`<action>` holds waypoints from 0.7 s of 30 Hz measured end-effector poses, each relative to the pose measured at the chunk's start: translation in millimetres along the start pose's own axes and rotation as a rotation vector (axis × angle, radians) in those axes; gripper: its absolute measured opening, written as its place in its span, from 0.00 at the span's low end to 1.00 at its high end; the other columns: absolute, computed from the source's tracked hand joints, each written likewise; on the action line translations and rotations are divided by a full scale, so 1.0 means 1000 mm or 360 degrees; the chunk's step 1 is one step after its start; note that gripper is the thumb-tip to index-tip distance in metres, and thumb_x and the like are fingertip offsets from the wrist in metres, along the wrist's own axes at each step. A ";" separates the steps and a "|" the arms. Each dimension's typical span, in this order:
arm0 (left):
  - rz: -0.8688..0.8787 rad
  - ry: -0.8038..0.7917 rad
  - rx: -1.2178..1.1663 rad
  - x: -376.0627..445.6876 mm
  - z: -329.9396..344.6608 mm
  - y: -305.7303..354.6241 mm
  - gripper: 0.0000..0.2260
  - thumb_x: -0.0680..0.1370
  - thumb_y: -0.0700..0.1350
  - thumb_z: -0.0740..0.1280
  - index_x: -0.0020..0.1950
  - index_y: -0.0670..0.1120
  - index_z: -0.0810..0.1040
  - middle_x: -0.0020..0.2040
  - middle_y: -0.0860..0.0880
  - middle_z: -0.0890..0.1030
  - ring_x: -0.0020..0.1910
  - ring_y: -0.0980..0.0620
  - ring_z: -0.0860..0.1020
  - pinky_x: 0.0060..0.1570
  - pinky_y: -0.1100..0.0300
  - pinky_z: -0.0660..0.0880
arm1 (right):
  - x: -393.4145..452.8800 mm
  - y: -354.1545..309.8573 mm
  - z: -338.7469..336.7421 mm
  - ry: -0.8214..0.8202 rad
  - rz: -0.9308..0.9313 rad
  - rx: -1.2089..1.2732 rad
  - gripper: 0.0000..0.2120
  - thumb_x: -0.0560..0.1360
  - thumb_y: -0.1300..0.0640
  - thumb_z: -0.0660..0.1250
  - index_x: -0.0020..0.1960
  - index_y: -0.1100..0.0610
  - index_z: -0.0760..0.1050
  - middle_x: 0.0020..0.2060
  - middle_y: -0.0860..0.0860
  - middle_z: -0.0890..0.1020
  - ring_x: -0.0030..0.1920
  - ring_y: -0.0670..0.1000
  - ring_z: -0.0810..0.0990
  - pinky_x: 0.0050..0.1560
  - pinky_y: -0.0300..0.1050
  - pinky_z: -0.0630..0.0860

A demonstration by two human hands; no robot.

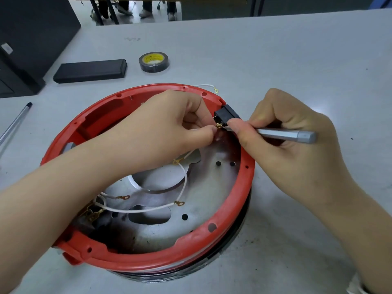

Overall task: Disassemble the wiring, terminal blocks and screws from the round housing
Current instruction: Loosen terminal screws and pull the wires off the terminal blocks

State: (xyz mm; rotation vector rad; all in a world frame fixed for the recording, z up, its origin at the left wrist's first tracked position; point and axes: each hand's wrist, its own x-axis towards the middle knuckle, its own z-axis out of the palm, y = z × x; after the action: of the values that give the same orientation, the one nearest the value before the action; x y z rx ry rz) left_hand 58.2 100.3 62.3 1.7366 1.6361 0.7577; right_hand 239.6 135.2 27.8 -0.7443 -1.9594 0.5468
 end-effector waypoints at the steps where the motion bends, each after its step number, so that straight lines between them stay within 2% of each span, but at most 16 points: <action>1: 0.0001 -0.0003 0.0013 0.000 0.000 0.000 0.04 0.74 0.44 0.68 0.39 0.47 0.78 0.31 0.50 0.82 0.24 0.59 0.74 0.26 0.68 0.71 | 0.000 0.000 0.000 0.0004 0.0068 0.0079 0.17 0.75 0.57 0.69 0.34 0.55 0.63 0.31 0.53 0.71 0.29 0.45 0.67 0.30 0.28 0.63; 7: 0.0005 0.0002 0.0050 0.000 -0.001 0.000 0.05 0.74 0.45 0.68 0.38 0.48 0.78 0.30 0.50 0.81 0.22 0.61 0.72 0.26 0.70 0.68 | 0.001 -0.001 0.003 -0.0020 0.0209 0.0257 0.16 0.75 0.56 0.68 0.35 0.55 0.62 0.29 0.52 0.71 0.28 0.46 0.67 0.31 0.34 0.64; 10: 0.0007 0.0000 0.0058 0.000 -0.001 0.000 0.05 0.74 0.45 0.68 0.38 0.49 0.78 0.31 0.49 0.81 0.22 0.61 0.71 0.25 0.70 0.68 | 0.001 -0.002 0.002 -0.0021 0.0250 0.0298 0.15 0.75 0.56 0.67 0.35 0.57 0.64 0.29 0.55 0.73 0.30 0.53 0.69 0.30 0.43 0.67; 13: -0.0001 -0.0003 0.0043 0.000 0.000 0.001 0.06 0.75 0.44 0.68 0.38 0.49 0.77 0.27 0.53 0.79 0.21 0.61 0.72 0.23 0.72 0.66 | 0.003 -0.002 0.002 -0.0046 0.0300 0.0379 0.15 0.75 0.56 0.67 0.36 0.60 0.64 0.29 0.58 0.73 0.31 0.57 0.70 0.29 0.53 0.70; 16: -0.0018 -0.0005 0.0020 0.000 0.000 0.001 0.07 0.75 0.43 0.68 0.37 0.48 0.76 0.26 0.55 0.78 0.21 0.60 0.74 0.22 0.72 0.65 | 0.004 -0.001 0.001 -0.0057 0.0334 0.0400 0.15 0.75 0.56 0.67 0.37 0.60 0.65 0.30 0.58 0.73 0.31 0.57 0.70 0.29 0.56 0.71; 21: -0.0035 0.0001 -0.0031 0.000 0.000 0.001 0.07 0.76 0.41 0.68 0.38 0.46 0.77 0.26 0.56 0.78 0.20 0.61 0.74 0.21 0.75 0.64 | 0.006 -0.002 0.000 -0.0062 0.0413 0.0506 0.14 0.74 0.54 0.68 0.35 0.55 0.64 0.32 0.59 0.74 0.33 0.61 0.72 0.30 0.58 0.72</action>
State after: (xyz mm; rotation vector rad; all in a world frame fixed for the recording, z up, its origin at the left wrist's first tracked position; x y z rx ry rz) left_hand 58.8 100.4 63.5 1.7021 1.6403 0.7615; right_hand 237.0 137.7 33.2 -0.7914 -1.7627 1.0096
